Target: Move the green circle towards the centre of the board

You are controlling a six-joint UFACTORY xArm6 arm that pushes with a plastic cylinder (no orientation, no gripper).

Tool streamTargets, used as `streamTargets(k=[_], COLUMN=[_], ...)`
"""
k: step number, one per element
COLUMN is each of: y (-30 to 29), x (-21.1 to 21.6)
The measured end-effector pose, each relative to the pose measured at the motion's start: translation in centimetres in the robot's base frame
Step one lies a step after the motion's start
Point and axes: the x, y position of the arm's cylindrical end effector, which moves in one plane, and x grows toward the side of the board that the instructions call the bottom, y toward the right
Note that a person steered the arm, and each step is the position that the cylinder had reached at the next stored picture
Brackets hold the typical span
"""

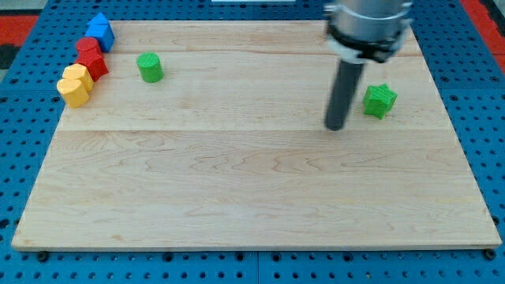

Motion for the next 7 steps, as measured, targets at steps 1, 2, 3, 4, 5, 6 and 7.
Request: streamTargets(k=[1,2,3,4,5,6,7], y=[-10.2,-16.4,-21.1,-26.3,-26.1,-25.4,-28.4], x=[0.0,-2.6,-6.7,-9.5,-10.8,-10.4,-12.6])
